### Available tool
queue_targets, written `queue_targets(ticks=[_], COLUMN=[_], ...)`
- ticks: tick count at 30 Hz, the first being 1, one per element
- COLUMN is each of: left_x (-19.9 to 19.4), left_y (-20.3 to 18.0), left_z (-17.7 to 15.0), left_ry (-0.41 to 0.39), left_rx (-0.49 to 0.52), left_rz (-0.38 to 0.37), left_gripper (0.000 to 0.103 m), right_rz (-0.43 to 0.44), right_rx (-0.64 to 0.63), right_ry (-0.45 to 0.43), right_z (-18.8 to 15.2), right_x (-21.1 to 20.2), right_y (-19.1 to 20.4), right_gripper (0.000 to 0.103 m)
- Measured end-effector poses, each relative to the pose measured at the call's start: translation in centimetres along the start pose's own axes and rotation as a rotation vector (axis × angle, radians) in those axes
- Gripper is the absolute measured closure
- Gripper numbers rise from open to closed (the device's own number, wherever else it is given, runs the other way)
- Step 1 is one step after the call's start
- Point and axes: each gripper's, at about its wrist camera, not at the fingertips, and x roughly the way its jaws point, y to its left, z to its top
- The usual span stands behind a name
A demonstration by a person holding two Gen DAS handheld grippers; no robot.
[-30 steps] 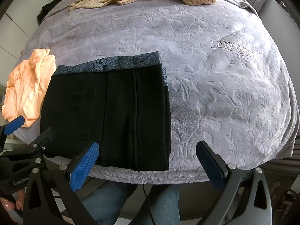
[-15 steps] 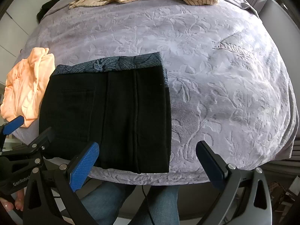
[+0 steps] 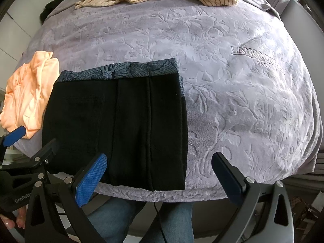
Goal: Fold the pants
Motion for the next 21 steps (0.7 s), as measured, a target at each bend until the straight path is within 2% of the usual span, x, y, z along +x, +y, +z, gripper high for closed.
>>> queue_targets(ticks=[21], left_x=[0.03], left_y=[0.11], left_z=[0.2], left_ry=[0.001], left_rx=[0.001], left_rz=[-0.004], left_gripper=[0.0], right_rz=[0.0], right_rx=[-0.023], right_ry=[0.017], right_z=[0.75], right_x=[0.5], right_y=[0.45], right_gripper=[0.0])
